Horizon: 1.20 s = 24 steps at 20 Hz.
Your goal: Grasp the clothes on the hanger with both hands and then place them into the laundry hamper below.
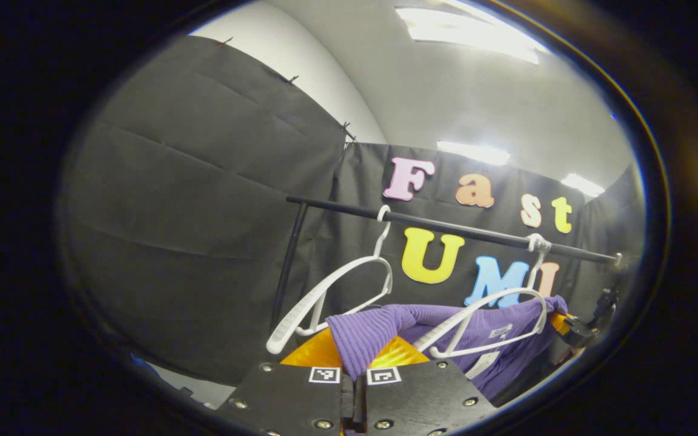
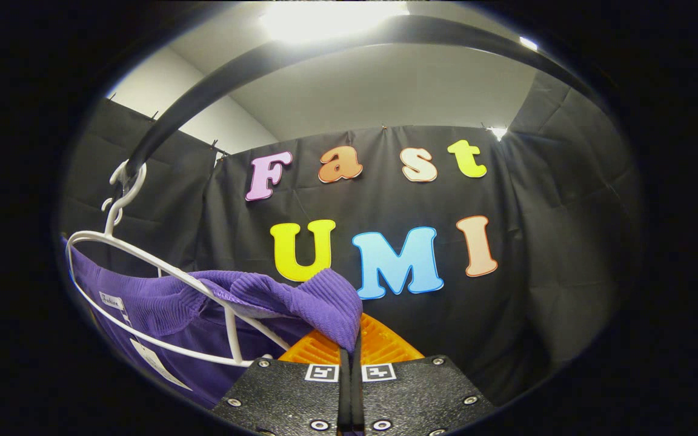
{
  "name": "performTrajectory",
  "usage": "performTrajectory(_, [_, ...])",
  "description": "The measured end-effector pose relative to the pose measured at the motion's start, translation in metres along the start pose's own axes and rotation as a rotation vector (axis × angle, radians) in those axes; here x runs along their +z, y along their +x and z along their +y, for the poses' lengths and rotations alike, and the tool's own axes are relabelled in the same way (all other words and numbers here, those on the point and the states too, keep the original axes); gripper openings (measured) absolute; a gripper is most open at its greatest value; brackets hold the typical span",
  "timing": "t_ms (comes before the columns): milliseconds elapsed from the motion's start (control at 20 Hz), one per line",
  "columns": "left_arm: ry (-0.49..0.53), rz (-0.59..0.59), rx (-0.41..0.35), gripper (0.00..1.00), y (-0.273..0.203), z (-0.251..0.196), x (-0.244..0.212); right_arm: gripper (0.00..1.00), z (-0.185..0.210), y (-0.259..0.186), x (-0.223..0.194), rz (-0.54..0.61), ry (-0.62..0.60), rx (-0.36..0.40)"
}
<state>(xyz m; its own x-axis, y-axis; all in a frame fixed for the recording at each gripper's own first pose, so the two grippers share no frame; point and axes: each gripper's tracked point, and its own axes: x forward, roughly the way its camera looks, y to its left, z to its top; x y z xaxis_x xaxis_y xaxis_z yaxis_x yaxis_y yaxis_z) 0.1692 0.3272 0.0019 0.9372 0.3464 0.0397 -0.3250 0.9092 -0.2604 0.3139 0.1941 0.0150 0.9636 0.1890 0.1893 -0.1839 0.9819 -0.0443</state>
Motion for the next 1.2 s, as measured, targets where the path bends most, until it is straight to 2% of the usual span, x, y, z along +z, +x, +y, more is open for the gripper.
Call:
performTrajectory(50, [0.001,0.009,-0.007,0.01,0.002,-0.002,-0.006,0.0,-0.002,0.0,-0.001,0.004,-0.005,-0.007])
performTrajectory(100, [0.003,0.016,-0.011,0.06,0.004,-0.003,-0.01,0.0,-0.003,0.001,-0.003,0.009,-0.003,-0.013])
performTrajectory(150, [0.004,0.022,-0.015,0.06,0.004,-0.005,-0.014,0.0,-0.004,0.001,-0.006,0.012,0.0,-0.017])
performTrajectory(200, [0.004,0.027,-0.018,0.01,0.004,-0.008,-0.017,0.0,-0.008,0.001,-0.008,0.016,-0.004,-0.021])
performTrajectory(250, [0.002,0.032,-0.02,0.06,0.006,-0.011,-0.022,0.0,-0.013,0.003,-0.011,0.021,-0.014,-0.026])
performTrajectory(300, [-0.005,0.037,-0.017,0.01,0.009,-0.013,-0.027,0.0,-0.017,0.005,-0.016,0.031,-0.023,-0.029])
performTrajectory(450, [-0.046,0.058,0.016,0.01,0.011,-0.01,-0.044,0.0,-0.017,0.006,-0.027,0.042,-0.041,-0.032])
performTrajectory(500, [-0.05,0.066,0.022,0.06,0.007,-0.009,-0.05,0.0,-0.017,0.007,-0.028,0.043,-0.055,-0.032])
performTrajectory(550, [-0.049,0.077,0.029,0.01,0.004,-0.006,-0.056,0.0,-0.016,0.005,-0.031,0.046,-0.066,-0.029])
performTrajectory(700, [-0.064,0.115,0.045,0.01,-0.005,-0.009,-0.075,0.0,-0.018,0.006,-0.042,0.076,-0.068,-0.028])
performTrajectory(750, [-0.064,0.127,0.049,0.06,-0.007,-0.011,-0.081,0.0,-0.02,0.003,-0.046,0.087,-0.062,-0.031])
performTrajectory(800, [-0.056,0.136,0.053,0.01,-0.009,-0.012,-0.085,0.0,-0.022,0.001,-0.048,0.092,-0.063,-0.032])
performTrajectory(1200, [-0.014,0.197,0.081,0.01,-0.037,-0.029,-0.115,0.0,-0.037,-0.03,-0.088,0.15,-0.116,-0.004])
